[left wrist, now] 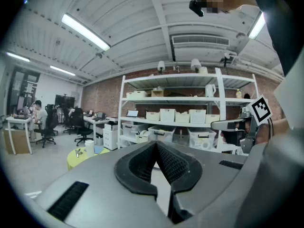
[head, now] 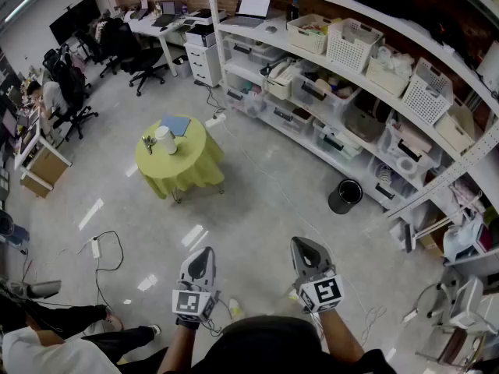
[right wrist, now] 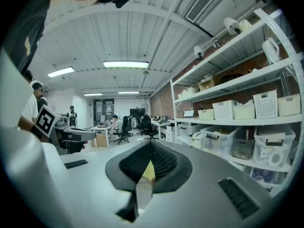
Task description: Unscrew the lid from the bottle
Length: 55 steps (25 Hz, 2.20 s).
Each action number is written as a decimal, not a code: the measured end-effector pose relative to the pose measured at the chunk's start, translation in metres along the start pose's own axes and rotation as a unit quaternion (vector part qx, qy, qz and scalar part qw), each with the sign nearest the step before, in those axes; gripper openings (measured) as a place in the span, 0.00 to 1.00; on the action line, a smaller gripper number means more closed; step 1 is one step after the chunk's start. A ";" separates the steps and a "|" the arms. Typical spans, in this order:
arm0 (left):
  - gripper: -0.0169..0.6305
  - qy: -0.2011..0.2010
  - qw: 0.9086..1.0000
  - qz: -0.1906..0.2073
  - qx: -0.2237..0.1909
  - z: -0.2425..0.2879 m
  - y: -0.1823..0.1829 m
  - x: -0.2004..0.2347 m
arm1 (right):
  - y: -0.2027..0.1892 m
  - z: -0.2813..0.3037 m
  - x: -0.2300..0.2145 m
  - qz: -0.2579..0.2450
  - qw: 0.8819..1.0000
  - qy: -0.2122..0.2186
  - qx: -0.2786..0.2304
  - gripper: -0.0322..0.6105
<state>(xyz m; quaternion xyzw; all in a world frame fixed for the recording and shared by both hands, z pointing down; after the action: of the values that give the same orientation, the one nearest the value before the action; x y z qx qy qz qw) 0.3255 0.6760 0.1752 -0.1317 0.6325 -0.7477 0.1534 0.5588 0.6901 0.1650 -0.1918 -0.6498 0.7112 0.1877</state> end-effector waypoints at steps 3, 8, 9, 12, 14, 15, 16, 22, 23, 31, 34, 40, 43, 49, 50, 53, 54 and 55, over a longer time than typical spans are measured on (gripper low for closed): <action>0.05 -0.033 0.999 -0.001 -0.026 -0.022 0.005 0.018 | 0.013 -0.008 0.038 0.012 0.998 -0.056 -0.002 0.05; 0.05 -0.026 0.998 -0.015 -0.048 -0.062 0.021 0.074 | 0.016 -0.001 0.095 0.041 0.996 -0.078 -0.003 0.05; 0.05 -0.024 0.999 -0.026 -0.040 -0.068 0.020 0.080 | 0.020 0.003 0.102 0.042 0.996 -0.074 -0.005 0.05; 0.05 -0.034 0.998 -0.042 -0.027 -0.083 0.027 0.085 | 0.032 0.010 0.121 0.017 0.998 -0.055 -0.006 0.05; 0.05 -0.031 0.998 -0.030 -0.037 -0.087 0.036 0.085 | 0.034 0.009 0.121 0.002 0.999 -0.048 0.003 0.05; 0.05 -0.022 0.999 -0.024 -0.042 -0.087 0.038 0.087 | 0.033 0.010 0.117 0.003 0.999 -0.049 0.005 0.05; 0.05 -0.013 0.999 -0.020 -0.044 -0.085 0.039 0.091 | 0.033 0.011 0.111 0.008 0.999 -0.053 0.003 0.05; 0.05 -0.006 0.999 -0.014 -0.034 -0.060 0.038 0.083 | 0.052 0.021 0.081 0.008 0.998 -0.038 -0.052 0.05; 0.05 -0.007 0.999 -0.016 -0.034 -0.055 0.039 0.080 | 0.053 0.023 0.076 0.001 0.998 -0.038 -0.052 0.05; 0.05 0.007 0.999 -0.008 -0.037 -0.022 0.052 0.068 | 0.062 0.038 0.044 0.003 0.998 0.007 -0.070 0.34; 0.05 0.012 0.999 -0.007 -0.038 -0.017 0.050 0.067 | 0.061 0.047 0.040 0.005 0.998 0.022 -0.065 0.48; 0.05 0.043 0.999 -0.004 -0.019 -0.013 0.046 0.069 | 0.050 0.072 0.045 0.018 0.995 0.084 -0.046 0.68; 0.05 0.056 0.998 0.000 -0.008 -0.009 0.039 0.065 | 0.044 0.081 0.039 0.024 0.993 0.105 -0.040 0.75; 0.05 0.080 0.997 -0.002 -0.013 -0.009 0.036 0.090 | 0.047 0.118 0.056 0.029 0.989 0.138 -0.044 0.81; 0.05 0.085 0.996 -0.007 -0.011 -0.010 0.032 0.097 | 0.045 0.125 0.062 0.031 0.988 0.146 -0.039 0.81; 0.05 0.099 0.995 -0.020 -0.013 -0.007 0.028 0.127 | 0.044 0.150 0.084 0.032 0.985 0.170 -0.025 0.81; 0.05 0.104 0.994 -0.025 -0.018 -0.003 0.028 0.139 | 0.045 0.163 0.093 0.031 0.983 0.179 -0.024 0.81; 0.05 0.107 0.994 -0.031 -0.022 0.000 0.028 0.151 | 0.045 0.176 0.102 0.028 0.982 0.186 -0.022 0.81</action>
<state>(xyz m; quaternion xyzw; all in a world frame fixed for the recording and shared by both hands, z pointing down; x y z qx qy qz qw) 0.1889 0.6120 0.1484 -0.0740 0.6574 -0.7476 0.0585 0.3797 0.5893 0.1315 -0.3428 -0.6132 0.6539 0.2807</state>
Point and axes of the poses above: the fingertips, and each gripper's own axes: z forward along the fingers, x to its left, y out of its top, the point moved 2 cm from there along -z, backward along the fingers, and after that the axes turned 7 degrees about y, right-handed, at the moved point
